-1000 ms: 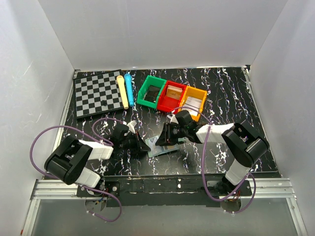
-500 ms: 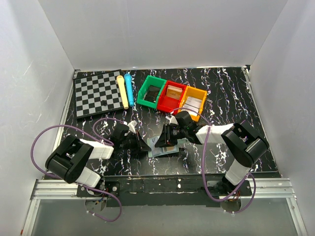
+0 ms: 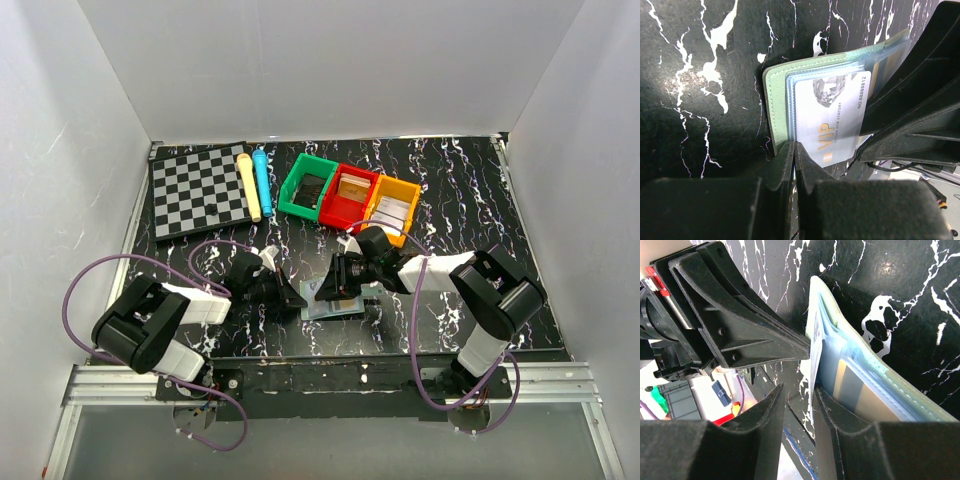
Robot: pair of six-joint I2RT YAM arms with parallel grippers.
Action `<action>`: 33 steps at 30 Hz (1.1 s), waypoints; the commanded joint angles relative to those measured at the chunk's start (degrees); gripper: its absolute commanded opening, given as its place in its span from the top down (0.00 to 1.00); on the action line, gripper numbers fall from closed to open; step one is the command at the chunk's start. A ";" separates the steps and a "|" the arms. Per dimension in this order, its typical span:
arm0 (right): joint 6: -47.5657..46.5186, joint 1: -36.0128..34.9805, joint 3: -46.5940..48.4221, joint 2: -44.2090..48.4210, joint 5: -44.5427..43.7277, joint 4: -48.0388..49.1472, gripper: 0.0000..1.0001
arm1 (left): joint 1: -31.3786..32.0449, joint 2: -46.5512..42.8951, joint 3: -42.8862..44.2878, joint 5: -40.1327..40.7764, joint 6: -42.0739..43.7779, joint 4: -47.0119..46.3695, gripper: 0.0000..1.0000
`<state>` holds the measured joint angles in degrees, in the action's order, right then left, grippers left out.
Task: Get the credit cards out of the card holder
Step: Remove the credit card from the card holder.
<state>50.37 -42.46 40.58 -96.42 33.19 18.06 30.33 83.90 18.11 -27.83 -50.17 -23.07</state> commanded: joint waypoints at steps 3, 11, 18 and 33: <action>-0.10 -0.70 0.12 2.20 1.97 1.01 0.65 | 0.61 -0.05 -0.88 1.99 0.51 2.41 1.00; -1.15 -0.35 -0.50 4.49 0.65 -1.45 0.66 | 0.61 -0.93 -2.20 2.87 -0.10 2.50 1.00; -1.33 0.09 -1.47 5.28 0.38 -1.63 0.66 | 0.61 -1.10 -2.29 3.22 -0.01 2.86 1.00; -2.21 1.41 -2.87 7.65 -0.14 -3.21 0.67 | 0.61 -1.37 -2.73 4.19 -0.10 3.30 1.00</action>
<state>49.06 -41.45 37.93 -91.15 32.32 13.74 30.61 82.74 16.82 -26.28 -51.37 -23.77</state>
